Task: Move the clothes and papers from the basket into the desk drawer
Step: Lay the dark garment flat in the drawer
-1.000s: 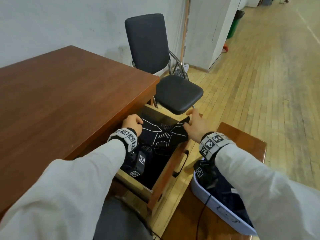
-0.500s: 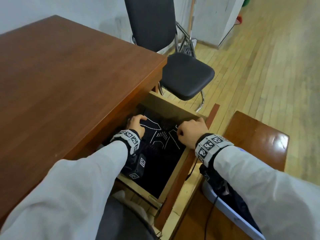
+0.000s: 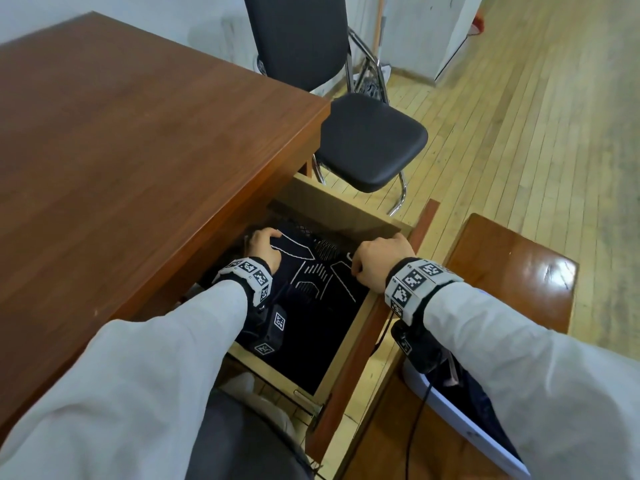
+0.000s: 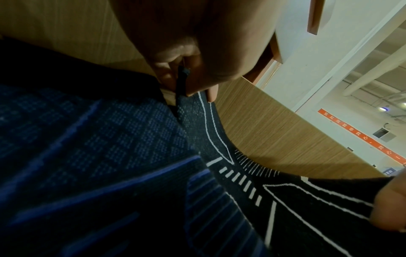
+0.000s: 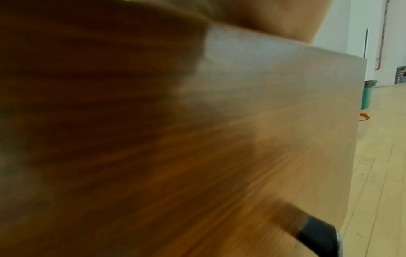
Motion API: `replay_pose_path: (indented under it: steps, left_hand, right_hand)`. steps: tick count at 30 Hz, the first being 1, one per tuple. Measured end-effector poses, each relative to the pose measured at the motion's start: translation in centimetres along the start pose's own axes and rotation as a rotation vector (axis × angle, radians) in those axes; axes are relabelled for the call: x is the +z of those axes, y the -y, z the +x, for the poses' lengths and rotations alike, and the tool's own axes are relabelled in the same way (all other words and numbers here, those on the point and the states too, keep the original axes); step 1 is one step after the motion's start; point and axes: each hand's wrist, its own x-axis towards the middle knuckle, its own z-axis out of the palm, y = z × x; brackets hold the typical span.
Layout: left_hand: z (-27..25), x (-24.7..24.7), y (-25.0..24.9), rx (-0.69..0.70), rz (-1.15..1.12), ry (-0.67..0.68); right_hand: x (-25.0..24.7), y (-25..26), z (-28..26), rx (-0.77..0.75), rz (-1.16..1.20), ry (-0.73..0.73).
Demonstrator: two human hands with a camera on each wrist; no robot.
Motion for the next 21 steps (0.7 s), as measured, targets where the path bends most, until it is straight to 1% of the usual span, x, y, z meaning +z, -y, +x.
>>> replay_pose_path:
  steps: [8,13,17,21]
  left_hand:
    - [0.0,-0.2,-0.3,0.014,-0.021,-0.004]
    - [0.2,-0.3,0.2,0.025,-0.089,0.084]
    - [0.7,-0.3,0.1,0.051,-0.23,0.005]
    - [1.1,0.1,-0.4,0.094,-0.31,-0.024]
  right_hand:
    - [0.0,-0.1,0.1,-0.036,-0.029,0.039]
    - [-0.2,0.0,-0.1,-0.036,-0.034,0.025]
    - [-0.2,0.0,0.0,-0.035,-0.031,0.025]
    - [0.0,-0.1,0.1,-0.038,-0.028,0.01]
